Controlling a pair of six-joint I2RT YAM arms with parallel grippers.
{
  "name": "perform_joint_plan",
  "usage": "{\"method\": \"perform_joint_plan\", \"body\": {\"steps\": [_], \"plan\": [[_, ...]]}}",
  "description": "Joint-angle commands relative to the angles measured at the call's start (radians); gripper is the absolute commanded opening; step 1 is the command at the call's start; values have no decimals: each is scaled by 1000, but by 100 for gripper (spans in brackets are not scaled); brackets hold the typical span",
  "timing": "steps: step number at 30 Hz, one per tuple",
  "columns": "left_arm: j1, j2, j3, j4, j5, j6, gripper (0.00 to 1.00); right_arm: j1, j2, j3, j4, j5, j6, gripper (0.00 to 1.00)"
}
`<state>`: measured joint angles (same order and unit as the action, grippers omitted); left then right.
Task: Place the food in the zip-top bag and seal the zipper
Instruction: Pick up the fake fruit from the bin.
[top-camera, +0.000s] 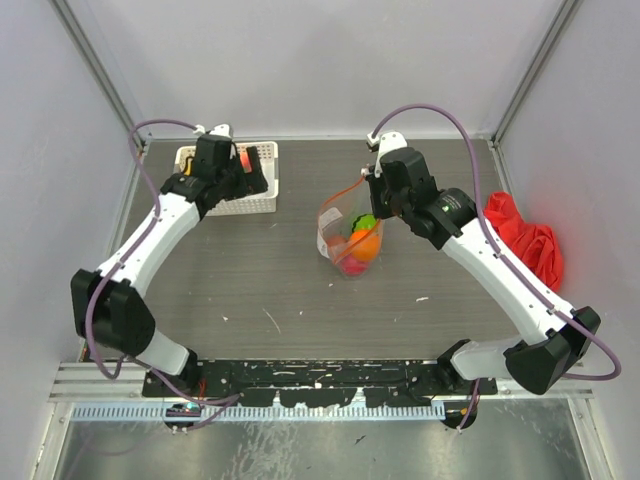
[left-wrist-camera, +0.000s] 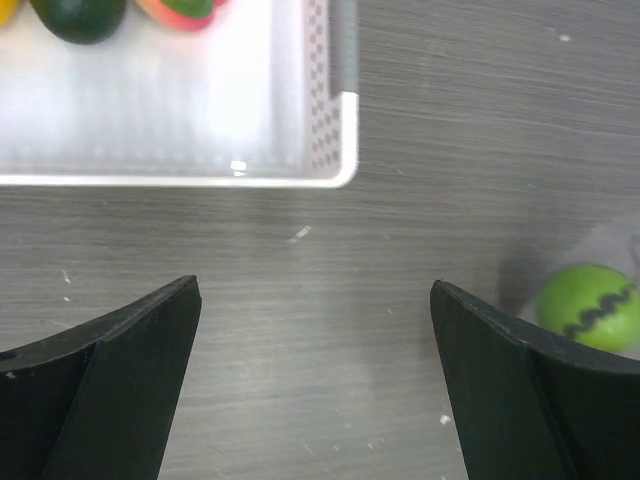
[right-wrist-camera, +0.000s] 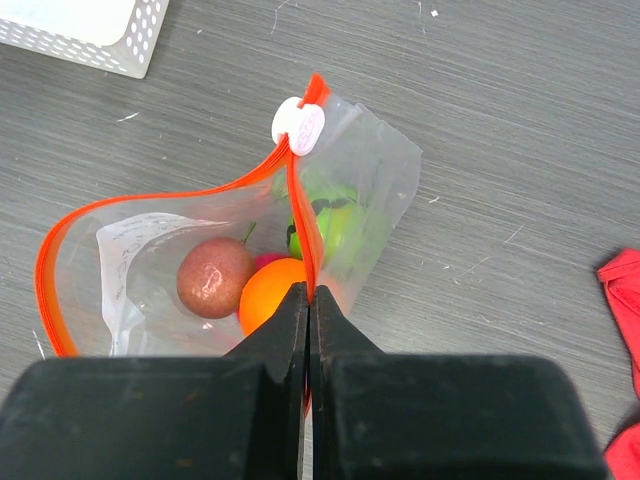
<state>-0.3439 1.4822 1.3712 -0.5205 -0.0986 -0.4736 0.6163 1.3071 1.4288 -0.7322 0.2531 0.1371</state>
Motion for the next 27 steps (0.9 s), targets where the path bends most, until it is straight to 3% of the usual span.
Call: {"method": "perform_joint_plan", "body": {"steps": [1, 15, 21, 27], "plan": [[66, 106, 95, 88, -18, 88, 98, 5, -23, 33, 66, 3, -17, 1], [202, 471, 373, 98, 171, 510, 98, 4, 5, 42, 71, -84, -20, 1], [244, 597, 487, 103, 282, 595, 98, 4, 20, 48, 65, -97, -20, 1], [256, 735, 631, 93, 307, 644, 98, 5, 35, 48, 57, -109, -19, 1]]}}
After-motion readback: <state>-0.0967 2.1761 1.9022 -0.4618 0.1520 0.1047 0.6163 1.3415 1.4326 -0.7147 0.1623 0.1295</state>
